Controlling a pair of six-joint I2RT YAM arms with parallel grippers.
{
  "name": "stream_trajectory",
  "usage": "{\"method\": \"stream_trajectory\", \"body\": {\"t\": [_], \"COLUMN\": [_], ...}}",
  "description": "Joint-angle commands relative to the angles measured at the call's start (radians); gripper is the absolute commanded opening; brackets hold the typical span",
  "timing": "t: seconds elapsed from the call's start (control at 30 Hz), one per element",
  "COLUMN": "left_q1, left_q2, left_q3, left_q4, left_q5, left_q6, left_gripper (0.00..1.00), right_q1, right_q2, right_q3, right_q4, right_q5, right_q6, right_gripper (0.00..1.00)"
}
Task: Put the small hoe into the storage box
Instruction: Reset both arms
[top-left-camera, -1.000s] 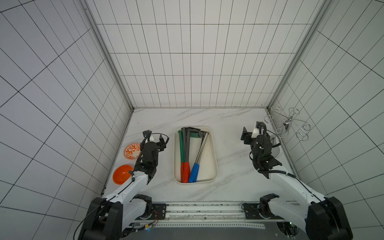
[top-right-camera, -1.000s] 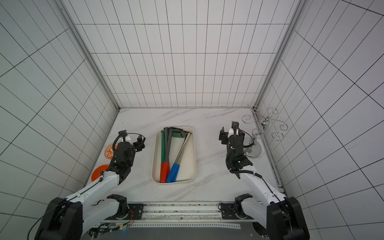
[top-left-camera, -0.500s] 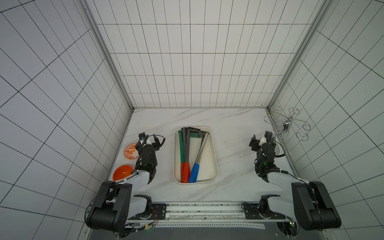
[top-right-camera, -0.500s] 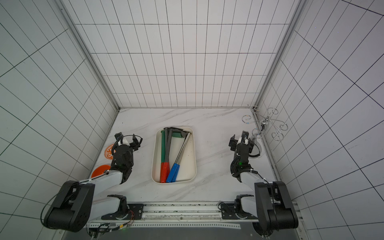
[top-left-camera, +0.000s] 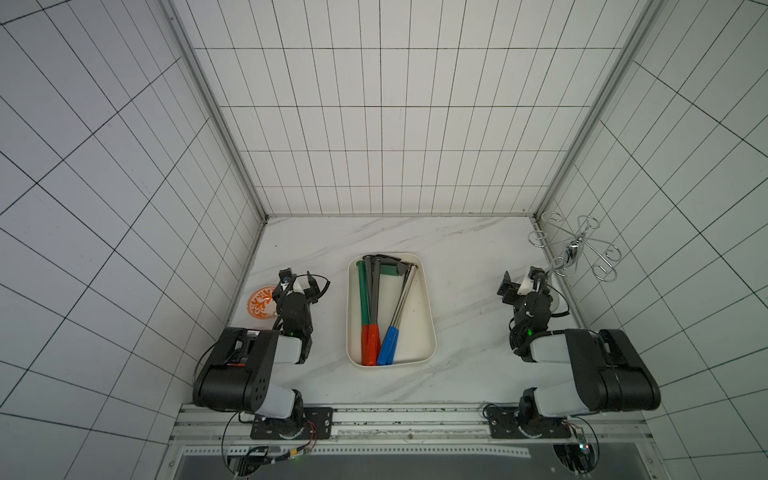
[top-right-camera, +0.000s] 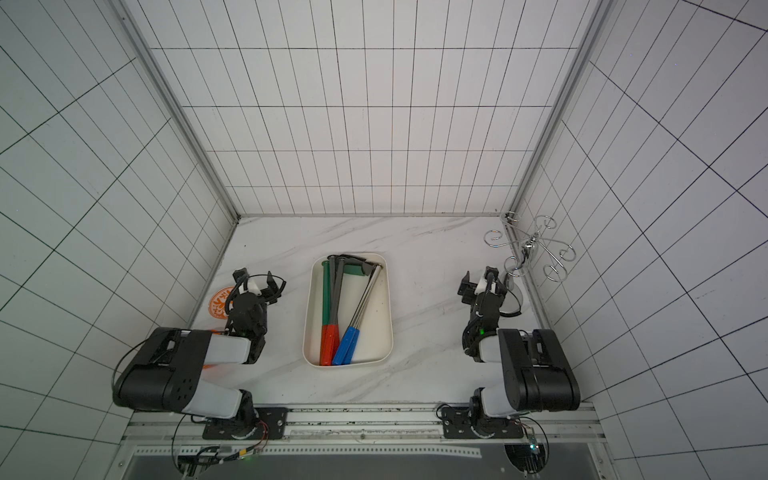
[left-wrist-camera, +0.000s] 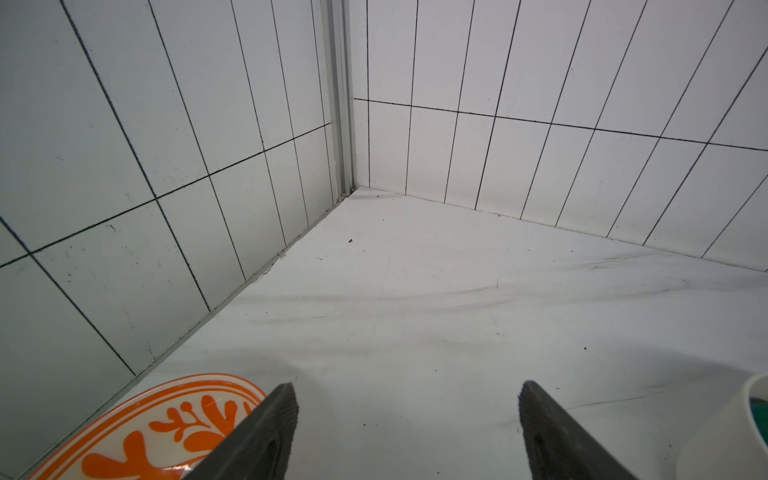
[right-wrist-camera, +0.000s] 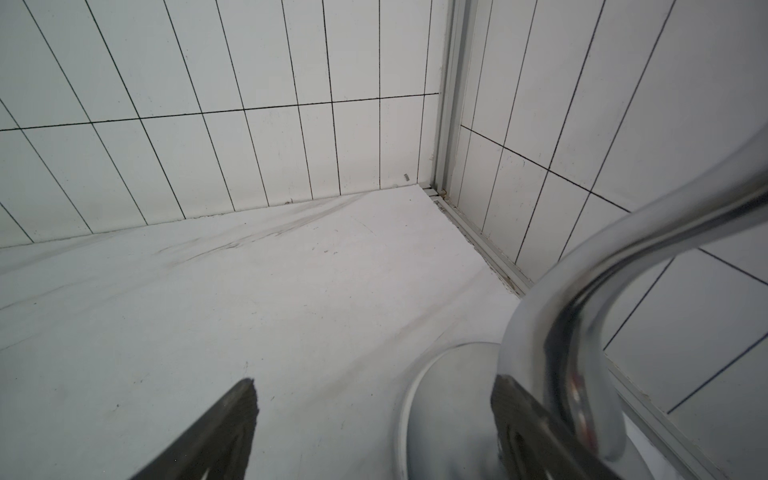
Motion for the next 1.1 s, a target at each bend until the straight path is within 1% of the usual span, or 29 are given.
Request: {"method": "stream_trajectory", "body": {"t": [0.0, 0.1, 0.17, 0.27, 0.33, 0.37, 0.4, 0.43, 0.67, 0.73, 0.8, 1.07], "left_q1": [0.005, 0.010, 0.020, 0.020, 0.020, 0.019, 0.014, 0.014, 0.010, -0.003, -0.019, -0.020], "left_q2": [0.059, 0.074, 0.071, 0.056, 0.057, 0.062, 0.059, 0.060, 0.059, 0.061, 0.061, 0.060], "left_q3": [-0.004, 0.016, 0.043, 0.080, 0.107, 0.123, 0.123, 0.123, 0.121, 0.125, 0.133, 0.136], "left_q4": [0.145, 0.136, 0.081, -0.015, -0.067, -0.092, -0.097, -0.098, -0.095, -0.099, -0.116, -0.126], "left_q5": [0.079, 0.150, 0.223, 0.269, 0.256, 0.245, 0.238, 0.235, 0.234, 0.216, 0.173, 0.166], "left_q6": [0.045, 0.073, 0.089, 0.105, 0.099, 0.096, 0.099, 0.099, 0.101, 0.111, 0.114, 0.113], "left_gripper": [0.84, 0.84, 0.83, 0.81, 0.81, 0.82, 0.96, 0.97, 0.98, 0.97, 0.98, 0.98], "right_q1": [-0.011, -0.012, -0.016, -0.034, -0.036, -0.037, -0.036, -0.036, -0.034, -0.033, -0.034, -0.034], "right_q2": [0.031, 0.078, 0.065, 0.078, 0.075, 0.078, 0.076, 0.073, 0.072, 0.073, 0.073, 0.073], "right_q3": [-0.033, -0.025, 0.014, 0.020, 0.024, 0.021, 0.022, 0.021, 0.018, 0.018, 0.019, 0.019], "right_q4": [0.114, 0.155, 0.051, 0.060, 0.046, 0.058, 0.053, 0.050, 0.056, 0.056, 0.056, 0.054], "right_q5": [-0.048, -0.069, -0.103, -0.147, -0.150, -0.149, -0.150, -0.150, -0.146, -0.146, -0.146, -0.146], "right_q6": [-0.019, -0.030, -0.035, -0.033, -0.034, -0.034, -0.034, -0.035, -0.037, -0.037, -0.037, -0.037], "right_gripper": [0.88, 0.88, 0.88, 0.89, 0.89, 0.95, 1.00, 1.00, 1.00, 1.00, 1.00, 1.00]}}
